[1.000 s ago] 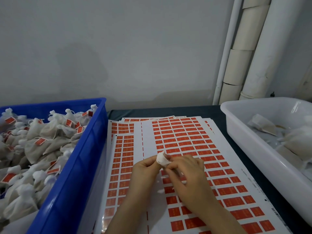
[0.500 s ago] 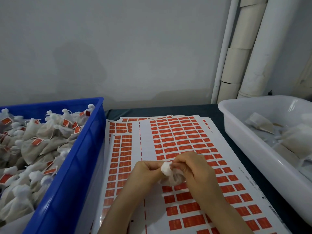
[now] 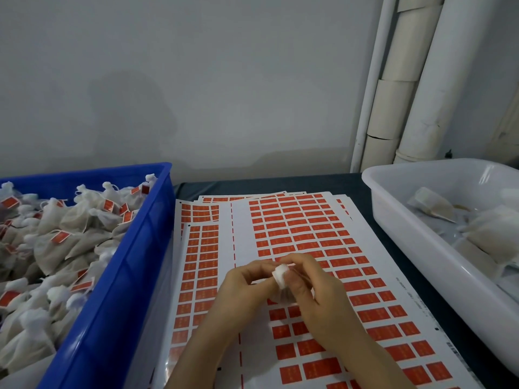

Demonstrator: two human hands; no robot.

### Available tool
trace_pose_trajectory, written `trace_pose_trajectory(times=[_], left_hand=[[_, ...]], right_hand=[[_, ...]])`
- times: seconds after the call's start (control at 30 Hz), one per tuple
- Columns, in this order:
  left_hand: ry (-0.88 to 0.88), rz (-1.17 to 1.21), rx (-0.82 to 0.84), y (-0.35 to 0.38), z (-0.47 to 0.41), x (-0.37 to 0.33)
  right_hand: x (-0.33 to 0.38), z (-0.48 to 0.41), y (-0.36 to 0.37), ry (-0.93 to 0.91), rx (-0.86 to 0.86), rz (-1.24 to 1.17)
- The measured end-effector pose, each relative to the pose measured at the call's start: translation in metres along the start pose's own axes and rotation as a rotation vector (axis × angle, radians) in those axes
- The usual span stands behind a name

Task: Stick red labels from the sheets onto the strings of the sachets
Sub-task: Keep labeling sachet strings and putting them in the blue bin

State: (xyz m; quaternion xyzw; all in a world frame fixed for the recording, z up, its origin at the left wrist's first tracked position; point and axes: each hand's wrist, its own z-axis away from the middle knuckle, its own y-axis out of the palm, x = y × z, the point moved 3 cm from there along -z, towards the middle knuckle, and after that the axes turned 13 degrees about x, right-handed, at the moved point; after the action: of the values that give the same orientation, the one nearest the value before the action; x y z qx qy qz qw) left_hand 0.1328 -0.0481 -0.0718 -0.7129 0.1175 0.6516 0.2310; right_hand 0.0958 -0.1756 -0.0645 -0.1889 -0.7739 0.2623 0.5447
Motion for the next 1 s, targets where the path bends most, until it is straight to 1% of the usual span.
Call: trace_pose_trajectory(times=[0.07,0.17,0.23,0.3,0.47,0.63,0.73,0.87,0.93,1.0], left_hand=[[-0.023,-0.001,-0.019,0.000,0.001,0.000],[-0.052,0.004,-0.019,0.002,0.000,0.003],[-0.030,0.107,-0.048,0.002,0.000,0.002],[-0.005,0.193,-0.083,-0.001,0.000,0.001],[0.026,0.195,-0.078,-0.001,0.001,0.001],[0.032,0.212,-0.038,0.004,0.001,-0.002],[0.052,0.214,-0.011,0.005,0.002,-0.005],[0.053,0.217,-0.013,0.004,0.003,-0.006],[0.059,0.199,-0.006,0.005,0.003,-0.006],[0.076,0.178,0.005,0.005,0.003,-0.007]], right_hand=[[-0.001,-0.001,0.003,0.012,0.000,-0.015],[-0.002,-0.002,0.000,0.026,-0.067,-0.122],[-0.005,-0.002,-0.001,0.047,-0.087,-0.155],[-0.007,-0.002,0.000,0.077,-0.057,-0.165],[-0.005,-0.003,0.004,0.070,0.053,-0.189],[-0.004,-0.004,0.004,0.068,0.041,-0.126],[-0.005,-0.006,0.000,0.088,0.026,-0.202],[-0.010,-0.006,-0.005,0.181,0.005,-0.415],[-0.010,-0.005,-0.006,0.204,0.029,-0.438],[-0.009,-0.005,-0.005,0.221,0.075,-0.409]])
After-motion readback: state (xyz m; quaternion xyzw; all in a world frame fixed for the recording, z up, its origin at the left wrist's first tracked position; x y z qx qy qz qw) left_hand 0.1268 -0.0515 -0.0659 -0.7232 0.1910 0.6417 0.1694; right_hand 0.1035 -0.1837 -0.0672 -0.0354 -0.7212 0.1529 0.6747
